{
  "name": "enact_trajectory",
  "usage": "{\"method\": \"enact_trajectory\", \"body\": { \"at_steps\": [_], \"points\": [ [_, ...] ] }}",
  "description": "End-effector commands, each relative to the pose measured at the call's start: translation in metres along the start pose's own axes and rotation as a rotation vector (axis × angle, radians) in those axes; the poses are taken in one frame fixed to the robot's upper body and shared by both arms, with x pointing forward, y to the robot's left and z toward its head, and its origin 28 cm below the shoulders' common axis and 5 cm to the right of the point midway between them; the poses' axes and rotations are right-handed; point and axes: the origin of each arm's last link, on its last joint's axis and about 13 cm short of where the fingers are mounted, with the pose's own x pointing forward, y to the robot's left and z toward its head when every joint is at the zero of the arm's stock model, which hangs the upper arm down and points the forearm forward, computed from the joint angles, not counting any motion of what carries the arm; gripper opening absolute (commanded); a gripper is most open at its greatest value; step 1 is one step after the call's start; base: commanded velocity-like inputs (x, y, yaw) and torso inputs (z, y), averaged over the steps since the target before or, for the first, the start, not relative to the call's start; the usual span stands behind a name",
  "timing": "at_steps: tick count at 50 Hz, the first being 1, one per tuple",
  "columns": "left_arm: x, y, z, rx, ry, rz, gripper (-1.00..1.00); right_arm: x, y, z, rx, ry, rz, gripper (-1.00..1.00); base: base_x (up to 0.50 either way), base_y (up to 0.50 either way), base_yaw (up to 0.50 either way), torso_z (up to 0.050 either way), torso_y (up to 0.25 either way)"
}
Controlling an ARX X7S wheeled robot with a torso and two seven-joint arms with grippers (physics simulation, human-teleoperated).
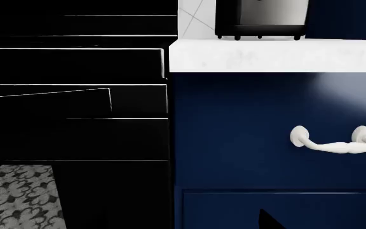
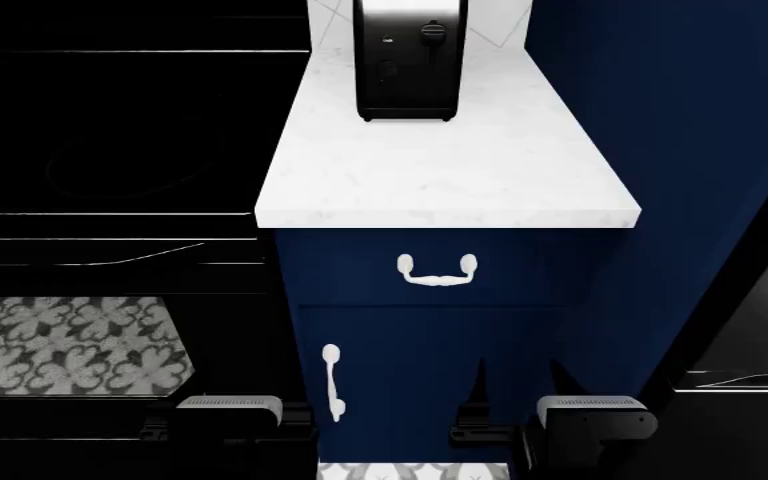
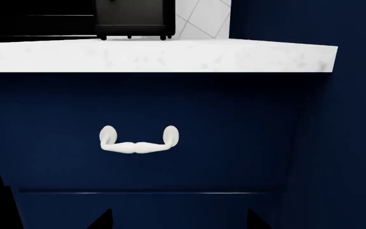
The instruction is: Push down the lever of the toaster to turn it on.
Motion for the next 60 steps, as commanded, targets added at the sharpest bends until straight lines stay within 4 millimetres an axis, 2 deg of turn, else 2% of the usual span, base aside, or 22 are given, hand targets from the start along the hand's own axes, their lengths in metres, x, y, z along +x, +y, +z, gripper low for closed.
{"method": "enact_trajectory", "body": {
  "at_steps": [1,10,26,37,60],
  "points": [
    [-0.0005,-0.0001,0.0005,0.0,-0.001,-0.001,1.0,0.0001,0.0001,0.0001,-0.002,0.001,-0.002,1.0,0.0,0.0,0.0,0.0,0.0],
    [-0.0017,-0.0002,0.0013,0.008,-0.004,-0.006,1.0,0.0004,-0.0005,0.0017,-0.029,-0.011,-0.018,1.0,0.0,0.02,0.0,0.0,0.0],
    [-0.002,-0.0002,0.0015,0.016,-0.006,-0.01,1.0,0.0007,0.0005,0.0012,-0.055,-0.018,-0.022,1.0,0.0,0.5,0.0,0.0,0.0],
    [-0.0023,-0.0003,0.0027,0.021,-0.001,-0.013,1.0,0.0008,-0.0004,0.0008,-0.025,0.004,-0.024,1.0,0.0,0.0,0.0,0.0,0.0],
    [-0.0025,0.0001,0.0038,0.022,0.0,-0.023,1.0,-0.0003,0.0006,0.0013,-0.018,0.002,-0.02,1.0,0.0,0.0,0.0,0.05,0.0]
  ]
}}
